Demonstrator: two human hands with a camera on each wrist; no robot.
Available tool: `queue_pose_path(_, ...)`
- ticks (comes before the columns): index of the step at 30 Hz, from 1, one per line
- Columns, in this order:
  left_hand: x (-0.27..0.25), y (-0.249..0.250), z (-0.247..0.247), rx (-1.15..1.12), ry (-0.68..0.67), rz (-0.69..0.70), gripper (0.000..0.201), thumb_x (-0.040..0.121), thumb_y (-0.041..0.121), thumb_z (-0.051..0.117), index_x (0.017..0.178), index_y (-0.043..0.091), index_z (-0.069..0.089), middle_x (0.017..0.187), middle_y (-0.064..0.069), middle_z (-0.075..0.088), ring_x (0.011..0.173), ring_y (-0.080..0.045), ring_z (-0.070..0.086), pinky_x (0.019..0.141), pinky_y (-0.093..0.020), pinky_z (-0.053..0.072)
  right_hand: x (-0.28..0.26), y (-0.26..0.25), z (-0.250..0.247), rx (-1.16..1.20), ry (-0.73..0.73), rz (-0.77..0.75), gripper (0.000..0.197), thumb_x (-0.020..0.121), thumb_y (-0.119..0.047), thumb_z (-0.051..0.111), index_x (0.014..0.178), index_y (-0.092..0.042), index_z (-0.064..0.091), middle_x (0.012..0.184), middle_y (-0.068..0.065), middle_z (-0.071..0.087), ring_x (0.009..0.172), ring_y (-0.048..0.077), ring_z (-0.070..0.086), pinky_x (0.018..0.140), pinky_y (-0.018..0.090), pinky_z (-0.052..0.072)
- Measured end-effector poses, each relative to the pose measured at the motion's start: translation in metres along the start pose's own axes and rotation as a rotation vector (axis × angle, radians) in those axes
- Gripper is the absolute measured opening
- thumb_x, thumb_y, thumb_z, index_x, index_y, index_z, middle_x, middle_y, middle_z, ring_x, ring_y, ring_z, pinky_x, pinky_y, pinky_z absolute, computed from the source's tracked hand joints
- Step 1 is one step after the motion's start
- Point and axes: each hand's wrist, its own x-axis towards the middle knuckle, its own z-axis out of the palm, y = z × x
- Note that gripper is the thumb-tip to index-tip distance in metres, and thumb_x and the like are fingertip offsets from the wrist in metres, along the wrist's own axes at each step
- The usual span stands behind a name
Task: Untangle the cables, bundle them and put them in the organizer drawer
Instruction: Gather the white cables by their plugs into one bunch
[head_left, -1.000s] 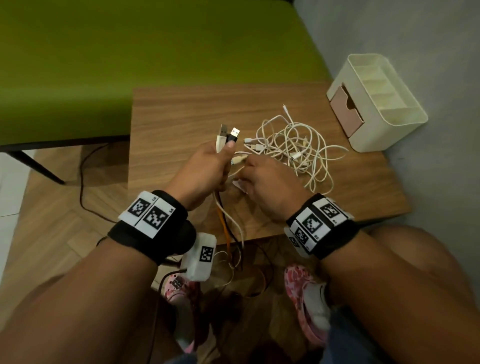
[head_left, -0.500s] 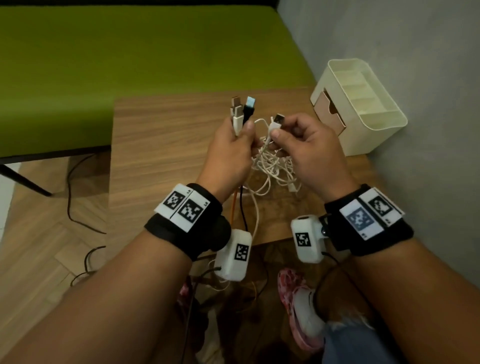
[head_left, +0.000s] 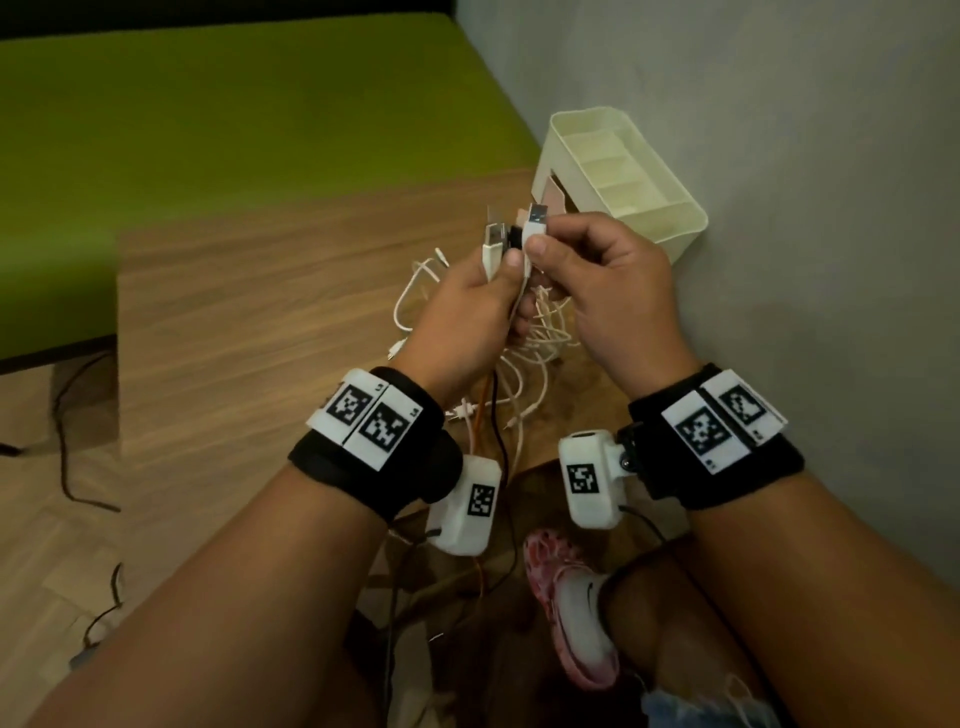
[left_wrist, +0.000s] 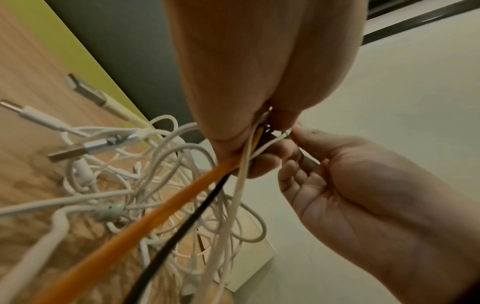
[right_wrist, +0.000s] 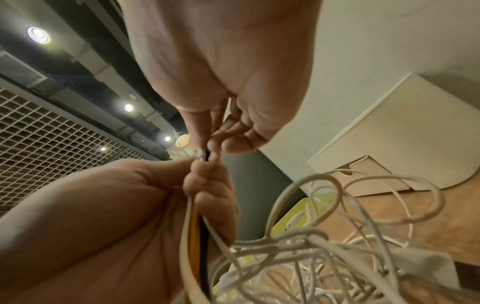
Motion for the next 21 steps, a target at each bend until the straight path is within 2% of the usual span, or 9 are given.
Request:
queue_pose_path(4, 0.008, 0.001, 0.004, -0.105, -0.018, 0.005, 0.030, 0.107, 0.022, 0.035, 0.083, 0.013, 0.049, 0.062, 0.001, 0.034, 0.053, -0.010, 0.032, 0.052, -0.025, 0.028, 0.009, 0.012, -0.007, 0.162, -0.037, 0.093, 0.011, 0.085, -0.013, 0.074, 0.092, -0.017, 0.067, 0.084, 0.004, 0.068, 0.077, 0.016, 0.065, 0.071, 0.030, 0.054)
queue_pose_path(6, 0.014, 0.002, 0.004, -0.195, -0.004, -0.001, 0.030, 0.107, 0.022, 0.035, 0.082, 0.012, 0.049, 0.057, 0.005, 0.037, 0.049, -0.008, 0.035, 0.051, -0.023, 0.030, 0.012, 0.019, -0.010, 0.343, -0.153, 0.241, 0.017, 0.080, -0.013, 0.069, 0.096, -0.009, 0.062, 0.087, 0.010, 0.066, 0.075, 0.018, 0.063, 0.068, 0.031, 0.054)
queue_pose_path(8, 0.019, 0.002, 0.001, -0.270, 0.005, -0.018, 0.030, 0.107, 0.023, 0.036, 0.083, 0.012, 0.049, 0.054, 0.007, 0.039, 0.048, -0.008, 0.037, 0.051, -0.024, 0.032, 0.015, 0.025, -0.013, 0.429, -0.284, 0.338, 0.022, 0.077, -0.007, 0.065, 0.098, -0.006, 0.060, 0.090, 0.015, 0.065, 0.079, 0.025, 0.066, 0.075, 0.035, 0.056)
queue_pose_path(10, 0.020, 0.002, -0.003, -0.326, 0.022, -0.035, 0.030, 0.107, 0.024, 0.036, 0.084, 0.011, 0.049, 0.056, 0.005, 0.037, 0.050, -0.009, 0.034, 0.051, -0.025, 0.032, 0.018, 0.032, -0.017, 0.289, -0.402, 0.352, 0.027, 0.076, -0.010, 0.068, 0.102, -0.009, 0.062, 0.098, 0.015, 0.068, 0.092, 0.031, 0.068, 0.087, 0.041, 0.054)
queue_pose_path(12, 0.019, 0.005, -0.009, -0.393, 0.021, -0.030, 0.028, 0.107, 0.026, 0.036, 0.085, 0.011, 0.048, 0.059, 0.005, 0.036, 0.052, -0.008, 0.033, 0.051, -0.023, 0.034, 0.017, 0.037, -0.021, -0.063, -0.540, 0.332, 0.023, 0.082, -0.026, 0.072, 0.104, -0.022, 0.067, 0.104, 0.000, 0.073, 0.100, 0.022, 0.069, 0.090, 0.040, 0.053)
queue_pose_path(14, 0.016, 0.010, -0.017, -0.509, -0.020, -0.007, 0.028, 0.107, 0.027, 0.035, 0.086, 0.012, 0.046, 0.061, 0.006, 0.035, 0.052, -0.007, 0.032, 0.052, -0.021, 0.034, 0.016, 0.037, -0.024, -0.509, -0.622, 0.265, 0.006, 0.090, -0.040, 0.067, 0.091, -0.035, 0.068, 0.090, -0.011, 0.070, 0.087, 0.009, 0.065, 0.078, 0.032, 0.050)
queue_pose_path(15, 0.014, 0.012, -0.022, -0.562, -0.040, 0.002, 0.028, 0.107, 0.029, 0.034, 0.086, 0.013, 0.046, 0.062, 0.006, 0.034, 0.053, -0.006, 0.031, 0.052, -0.020, 0.034, 0.016, 0.039, -0.025, -0.679, -0.633, 0.234, 0.011, 0.092, -0.043, 0.063, 0.084, -0.036, 0.066, 0.083, -0.012, 0.066, 0.080, 0.006, 0.061, 0.071, 0.029, 0.045)
queue_pose_path(18, 0.011, 0.012, -0.030, -0.588, -0.025, -0.002, 0.029, 0.106, 0.031, 0.034, 0.087, 0.014, 0.046, 0.063, 0.006, 0.033, 0.052, -0.006, 0.032, 0.053, -0.020, 0.035, 0.018, 0.042, -0.021, -0.787, -0.545, 0.218, 0.017, 0.093, -0.041, 0.063, 0.080, -0.030, 0.063, 0.079, -0.011, 0.062, 0.076, 0.007, 0.058, 0.061, 0.027, 0.038)
queue_pose_path(21, 0.011, 0.008, -0.030, -0.540, 0.037, -0.028, 0.028, 0.107, 0.031, 0.035, 0.088, 0.013, 0.046, 0.063, 0.006, 0.037, 0.053, -0.007, 0.036, 0.054, -0.021, 0.038, 0.014, 0.034, -0.016, -0.681, -0.342, 0.062, 0.007, 0.088, -0.027, 0.071, 0.086, -0.024, 0.064, 0.083, -0.011, 0.063, 0.079, 0.004, 0.059, 0.064, 0.023, 0.045)
